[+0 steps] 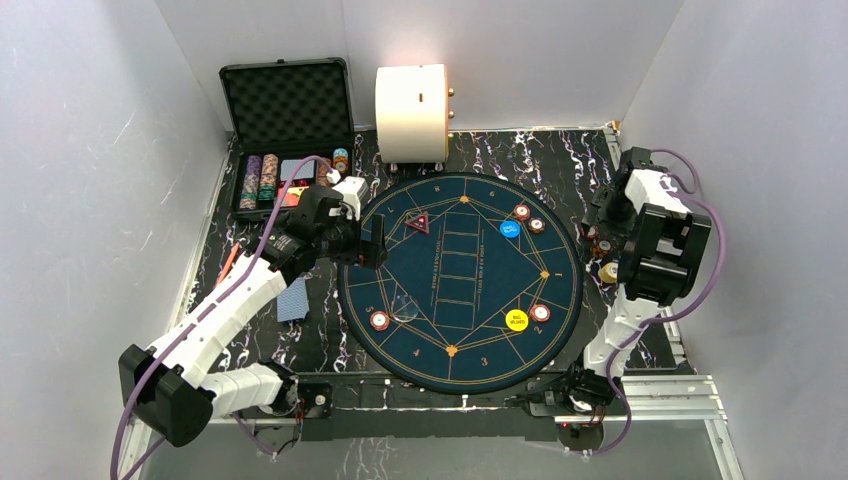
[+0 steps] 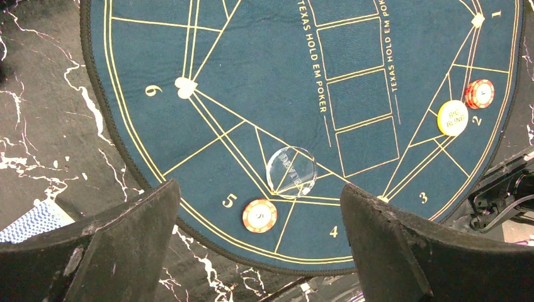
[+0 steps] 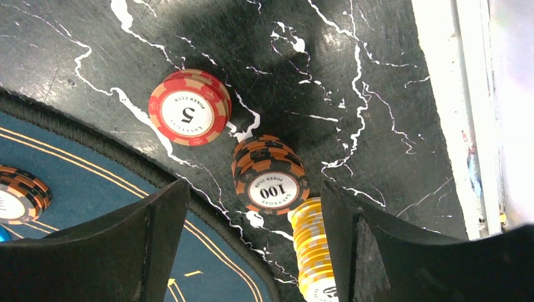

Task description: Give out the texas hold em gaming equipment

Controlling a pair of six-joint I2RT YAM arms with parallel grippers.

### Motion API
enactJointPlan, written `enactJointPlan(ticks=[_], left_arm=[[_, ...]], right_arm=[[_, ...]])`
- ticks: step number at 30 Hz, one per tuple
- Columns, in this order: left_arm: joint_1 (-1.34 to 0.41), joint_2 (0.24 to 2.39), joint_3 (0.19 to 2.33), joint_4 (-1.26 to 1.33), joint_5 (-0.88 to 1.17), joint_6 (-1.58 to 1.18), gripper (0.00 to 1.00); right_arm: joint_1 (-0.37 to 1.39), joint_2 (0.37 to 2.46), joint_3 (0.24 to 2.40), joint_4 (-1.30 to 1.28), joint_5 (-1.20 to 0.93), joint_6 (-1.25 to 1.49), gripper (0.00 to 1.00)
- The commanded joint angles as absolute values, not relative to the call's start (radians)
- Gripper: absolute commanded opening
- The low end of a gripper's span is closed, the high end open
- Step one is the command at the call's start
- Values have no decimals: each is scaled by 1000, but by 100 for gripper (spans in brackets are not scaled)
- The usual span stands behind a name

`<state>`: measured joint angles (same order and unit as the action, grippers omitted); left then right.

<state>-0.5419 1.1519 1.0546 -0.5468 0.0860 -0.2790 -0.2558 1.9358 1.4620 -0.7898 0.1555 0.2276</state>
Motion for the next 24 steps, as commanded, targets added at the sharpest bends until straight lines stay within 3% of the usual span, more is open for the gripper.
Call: enactJointPlan(ticks=[1,24], left_arm=[[-547,1131,1049,-545,84,-264,98],[-551,1129,1045,-549,78,-262,98]], right_arm=[[-262,1955,1457,-758,146,218,83],[-262,1949,1429,-749,196,224,60]])
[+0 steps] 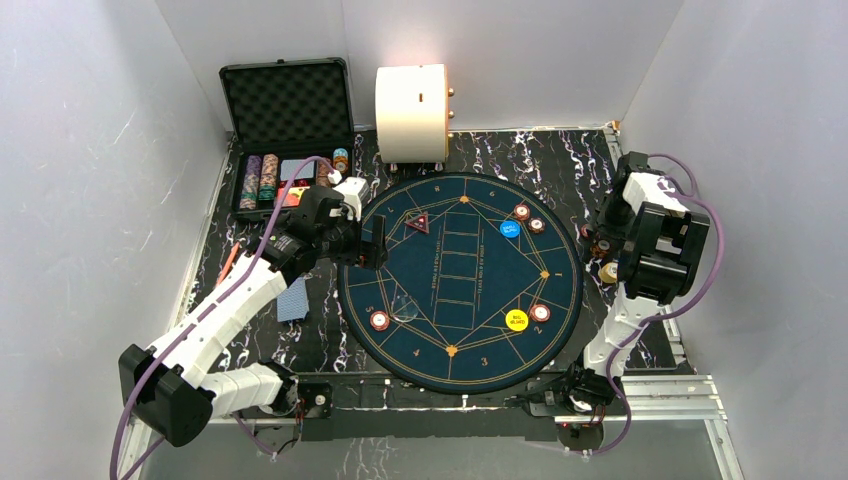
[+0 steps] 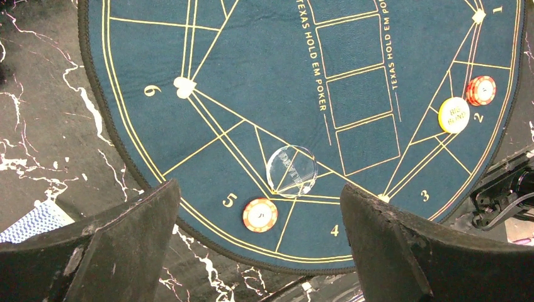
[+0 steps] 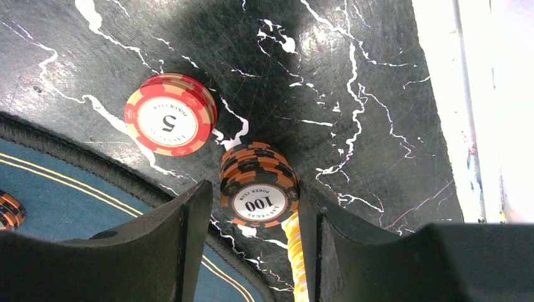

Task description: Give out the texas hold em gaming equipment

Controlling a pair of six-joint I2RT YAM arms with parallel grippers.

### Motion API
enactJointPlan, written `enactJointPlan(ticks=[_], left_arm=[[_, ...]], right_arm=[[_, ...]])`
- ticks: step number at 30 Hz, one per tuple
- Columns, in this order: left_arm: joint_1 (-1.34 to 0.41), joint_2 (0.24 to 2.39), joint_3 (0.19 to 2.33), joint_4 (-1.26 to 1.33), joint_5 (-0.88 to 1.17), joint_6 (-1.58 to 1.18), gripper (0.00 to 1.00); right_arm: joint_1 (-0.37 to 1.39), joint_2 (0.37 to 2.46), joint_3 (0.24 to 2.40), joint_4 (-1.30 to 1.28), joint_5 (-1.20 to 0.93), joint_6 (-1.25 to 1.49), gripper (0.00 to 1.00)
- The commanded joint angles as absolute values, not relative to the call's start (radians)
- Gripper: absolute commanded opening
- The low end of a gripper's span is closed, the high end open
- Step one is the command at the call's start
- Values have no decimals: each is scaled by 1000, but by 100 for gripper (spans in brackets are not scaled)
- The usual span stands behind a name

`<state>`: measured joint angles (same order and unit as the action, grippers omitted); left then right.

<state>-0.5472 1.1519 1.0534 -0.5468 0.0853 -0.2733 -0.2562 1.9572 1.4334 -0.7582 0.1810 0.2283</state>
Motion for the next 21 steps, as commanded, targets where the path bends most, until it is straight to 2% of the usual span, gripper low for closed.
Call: enactJointPlan(ticks=[1,11,21], left_arm=[[-552,1129,1046,-550,78,-262,99],[-552,1127,1044,-550,77,-261,98],[-552,1126,1045,-552,77,-261,98]], right_arm=[[-262,1950,1428,-749,198,224,59],[-262,1963,1430,-750,202,225,59],[-262,1958,1430,-751,219,225,45]])
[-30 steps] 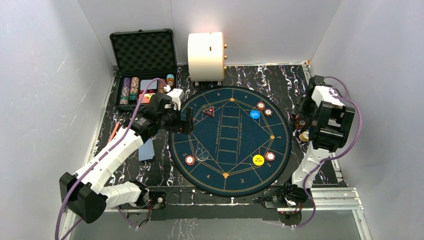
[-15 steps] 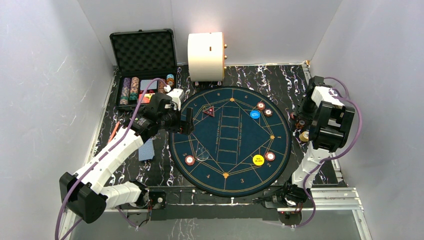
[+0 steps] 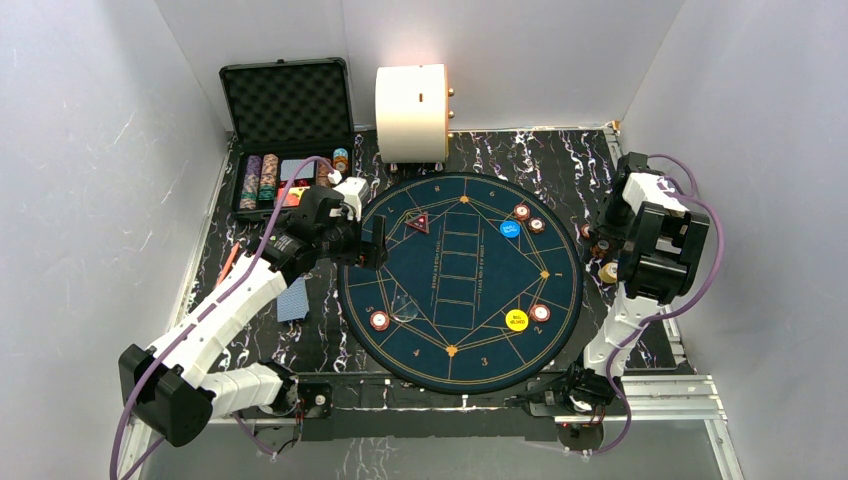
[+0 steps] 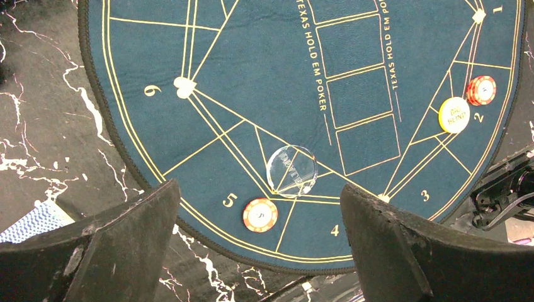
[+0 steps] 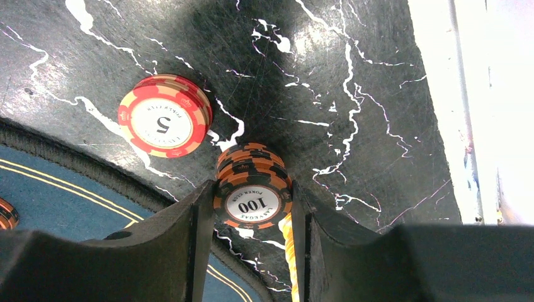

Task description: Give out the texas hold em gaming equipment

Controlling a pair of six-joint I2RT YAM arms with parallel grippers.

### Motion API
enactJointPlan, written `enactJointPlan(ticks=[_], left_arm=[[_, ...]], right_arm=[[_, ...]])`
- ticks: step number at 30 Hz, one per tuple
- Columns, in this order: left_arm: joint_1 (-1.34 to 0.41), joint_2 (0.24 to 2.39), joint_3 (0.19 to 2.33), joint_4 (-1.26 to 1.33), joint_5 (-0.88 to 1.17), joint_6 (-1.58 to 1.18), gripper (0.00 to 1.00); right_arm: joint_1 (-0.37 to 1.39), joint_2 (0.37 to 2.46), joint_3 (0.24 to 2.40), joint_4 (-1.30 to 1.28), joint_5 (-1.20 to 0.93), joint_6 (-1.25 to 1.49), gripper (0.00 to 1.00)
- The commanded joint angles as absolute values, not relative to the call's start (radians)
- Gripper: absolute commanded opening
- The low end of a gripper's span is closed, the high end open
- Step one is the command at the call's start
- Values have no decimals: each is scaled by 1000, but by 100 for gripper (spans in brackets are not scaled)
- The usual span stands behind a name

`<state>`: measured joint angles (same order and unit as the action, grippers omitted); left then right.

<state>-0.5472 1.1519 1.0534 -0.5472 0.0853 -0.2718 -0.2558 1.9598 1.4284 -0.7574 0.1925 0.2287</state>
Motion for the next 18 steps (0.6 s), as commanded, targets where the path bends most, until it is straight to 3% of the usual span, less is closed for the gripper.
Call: enactJointPlan(ticks=[1,6,18], left_arm=[[-552,1126,1045,-551,77,-261,98],[-552,1126,1053,-554,78,-262,98],[-542,1072,1070,-566,113,-301,98]], right_arm=[[-263,1954,1431,-755,225,226,44],[-262,1891,1447,-793,211,241,36],[-135,1637,1367,-898,154,323,32]])
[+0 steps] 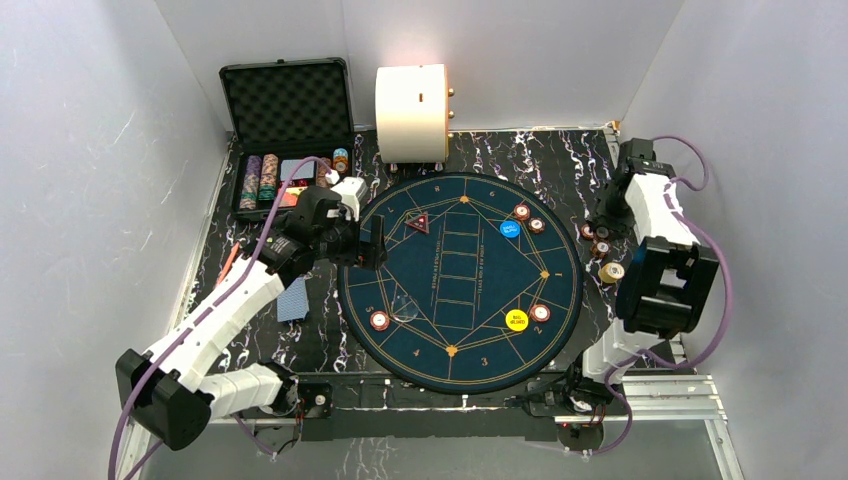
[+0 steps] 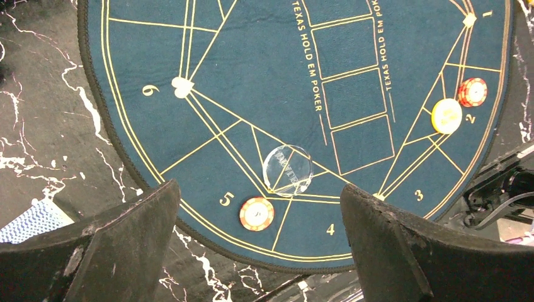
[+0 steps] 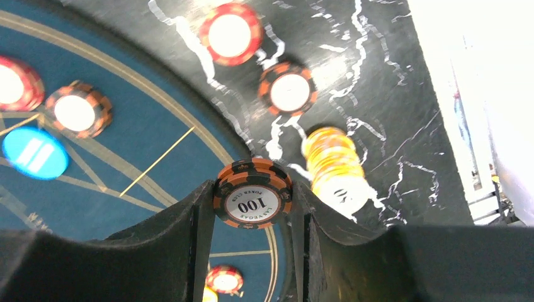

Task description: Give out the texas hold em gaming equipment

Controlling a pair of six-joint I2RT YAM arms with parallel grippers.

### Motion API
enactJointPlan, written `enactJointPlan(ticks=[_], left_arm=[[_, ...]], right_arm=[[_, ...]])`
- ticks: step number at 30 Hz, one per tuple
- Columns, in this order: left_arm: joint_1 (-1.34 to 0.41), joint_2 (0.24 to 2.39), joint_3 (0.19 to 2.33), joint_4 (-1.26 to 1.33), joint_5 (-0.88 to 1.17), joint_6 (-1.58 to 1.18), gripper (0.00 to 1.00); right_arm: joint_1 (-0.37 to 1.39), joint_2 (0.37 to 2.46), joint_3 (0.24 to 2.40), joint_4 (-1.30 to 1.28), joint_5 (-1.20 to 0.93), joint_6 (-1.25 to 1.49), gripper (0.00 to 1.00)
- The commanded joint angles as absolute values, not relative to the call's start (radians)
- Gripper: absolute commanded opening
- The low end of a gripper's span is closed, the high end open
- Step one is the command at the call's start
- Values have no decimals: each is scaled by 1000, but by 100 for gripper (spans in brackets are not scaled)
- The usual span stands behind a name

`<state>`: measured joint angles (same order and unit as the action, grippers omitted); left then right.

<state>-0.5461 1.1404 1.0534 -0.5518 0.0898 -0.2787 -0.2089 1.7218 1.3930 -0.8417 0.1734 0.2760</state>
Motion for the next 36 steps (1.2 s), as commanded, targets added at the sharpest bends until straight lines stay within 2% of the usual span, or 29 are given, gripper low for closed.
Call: enactJointPlan(ticks=[1,8,19,27,31,36], left_arm=[[-542,1064,1067,-565,118,-310,98],[-543,1018,1072,-562,176,-367,99],[-543,960,1117,-637,134,-343,98],[-543,948,1130,-665,122,-336,98],[-543,949,1123,-663,115,-333,98],[-543,959,1121,-659,133,-329,98]], right_arm=[[-103,1623,1354,-906,150,336,32],[180,1522,1297,-973,179,475,32],[541,1384,1138,-1058,210,732,32],[607,1298,973,-1128,213,883,32],[607,1201,838,-1050,185,960,33],[606,1225,768,-1039,229,1008,34]])
